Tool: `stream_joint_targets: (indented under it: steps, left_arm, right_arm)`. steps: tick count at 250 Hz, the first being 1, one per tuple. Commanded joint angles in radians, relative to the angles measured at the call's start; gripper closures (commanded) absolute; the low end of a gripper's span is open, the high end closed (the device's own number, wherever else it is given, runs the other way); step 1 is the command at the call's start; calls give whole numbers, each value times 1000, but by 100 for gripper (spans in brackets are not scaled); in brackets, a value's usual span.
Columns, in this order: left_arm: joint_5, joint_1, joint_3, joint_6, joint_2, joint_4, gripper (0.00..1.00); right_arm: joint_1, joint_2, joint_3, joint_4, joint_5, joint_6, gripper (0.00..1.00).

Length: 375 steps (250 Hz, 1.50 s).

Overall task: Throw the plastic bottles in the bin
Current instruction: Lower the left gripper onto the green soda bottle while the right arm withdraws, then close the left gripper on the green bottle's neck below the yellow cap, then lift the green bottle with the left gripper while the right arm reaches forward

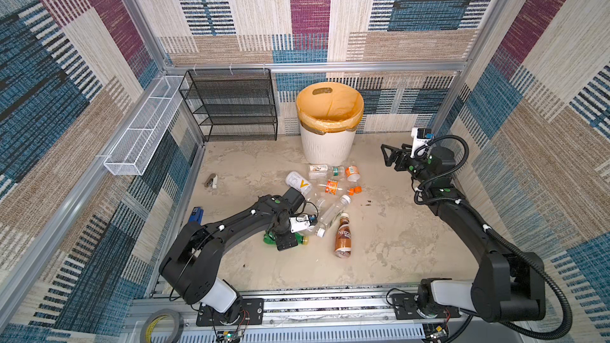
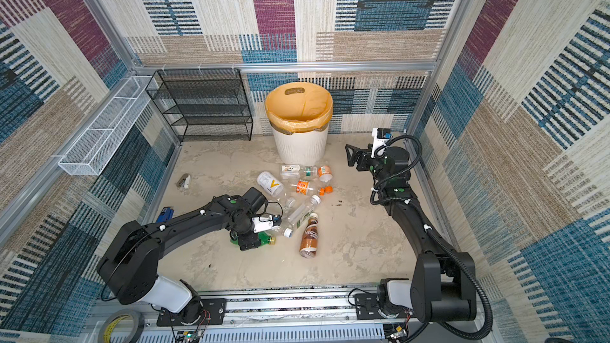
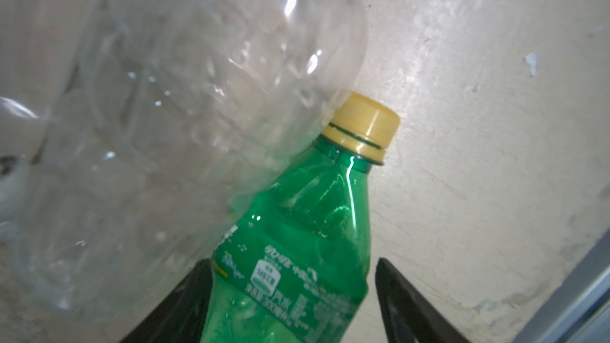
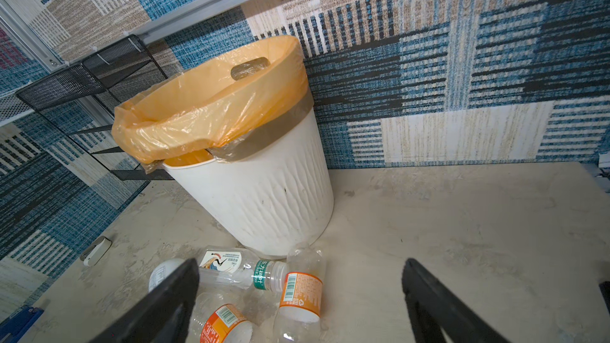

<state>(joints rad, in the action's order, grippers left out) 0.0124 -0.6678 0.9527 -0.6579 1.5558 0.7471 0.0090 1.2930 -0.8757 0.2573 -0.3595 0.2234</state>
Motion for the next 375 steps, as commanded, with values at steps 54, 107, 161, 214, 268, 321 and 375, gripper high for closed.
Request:
stream_joint_targets:
  steps: [54,107,161,214,268,321,375]
  left_arm:
    - [24,-16,-3,-19,62,-11,24]
    - [16,-22,-24,-8,34,-16,33]
    - [1,-30,-52,-3,-14,-30,46]
    - [-15,-31,-73,13,-110,-32,47]
    - [-69,-32,-80,63,-251,-21,48]
    - [-81,-33,-111,150,-476,-202,48]
    - [-31,-32,-207,246,-668,-732,47]
  right_arm:
    - [-6,-3,15,49,-1,9,4]
    - [-9,-4,28,58,3,16,4]
    - [-11,4,31,68,2,29,4]
    - [-11,18,24,51,-1,33,4]
    - [-12,35,15,45,-9,42,4]
    - [-10,62,-12,36,-30,59,5]
    - [-12,49,-32,20,-30,56,6]
